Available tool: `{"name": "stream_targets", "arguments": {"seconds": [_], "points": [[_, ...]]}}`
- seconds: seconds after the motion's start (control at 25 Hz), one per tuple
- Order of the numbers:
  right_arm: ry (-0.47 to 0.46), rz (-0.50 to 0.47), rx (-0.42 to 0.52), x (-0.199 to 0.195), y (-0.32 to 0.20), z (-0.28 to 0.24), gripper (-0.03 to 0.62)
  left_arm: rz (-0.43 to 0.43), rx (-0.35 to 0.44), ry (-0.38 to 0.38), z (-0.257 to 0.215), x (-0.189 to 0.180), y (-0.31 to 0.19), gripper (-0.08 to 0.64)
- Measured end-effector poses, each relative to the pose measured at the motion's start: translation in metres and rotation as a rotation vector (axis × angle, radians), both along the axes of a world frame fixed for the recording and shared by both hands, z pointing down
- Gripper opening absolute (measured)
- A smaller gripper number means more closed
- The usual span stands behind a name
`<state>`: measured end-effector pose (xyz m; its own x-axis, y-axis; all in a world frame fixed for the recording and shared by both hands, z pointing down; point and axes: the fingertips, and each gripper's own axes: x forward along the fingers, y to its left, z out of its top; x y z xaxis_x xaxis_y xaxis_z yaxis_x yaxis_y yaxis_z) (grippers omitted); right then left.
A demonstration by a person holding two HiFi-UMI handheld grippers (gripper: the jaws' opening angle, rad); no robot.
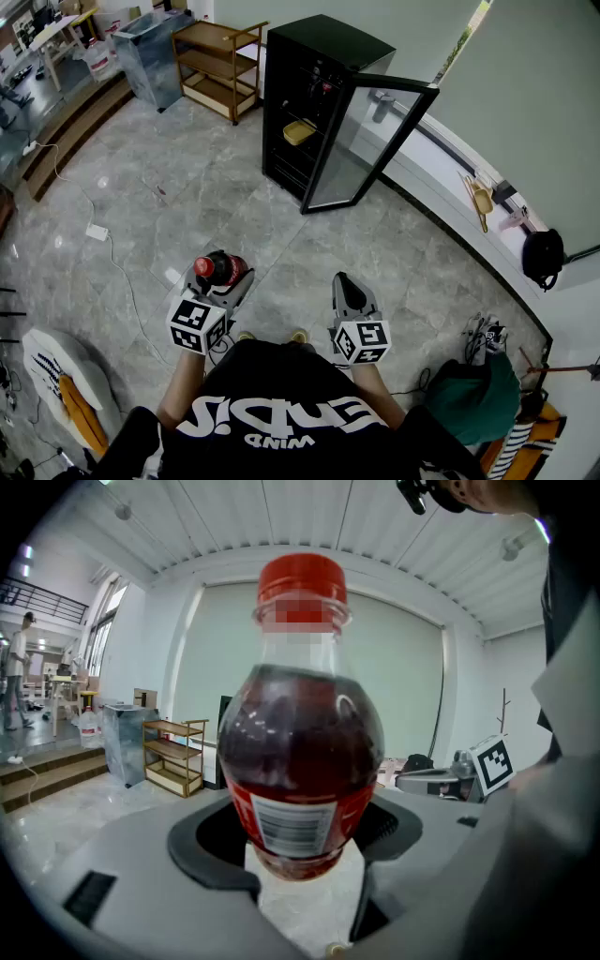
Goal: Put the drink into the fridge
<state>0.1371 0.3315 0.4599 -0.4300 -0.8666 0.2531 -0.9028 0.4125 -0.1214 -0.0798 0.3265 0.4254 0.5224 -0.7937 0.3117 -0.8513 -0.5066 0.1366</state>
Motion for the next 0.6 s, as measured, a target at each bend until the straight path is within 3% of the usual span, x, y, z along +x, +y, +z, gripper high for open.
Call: {"name": "stream_targets", "arguments": {"seconds": [0.6], "points": [[-0.018,0.079,0.013,-0.024,0.011,-0.001,0.025,0.076,-0.02,0.005,0.011,-0.023,0.009,0.304]]}}
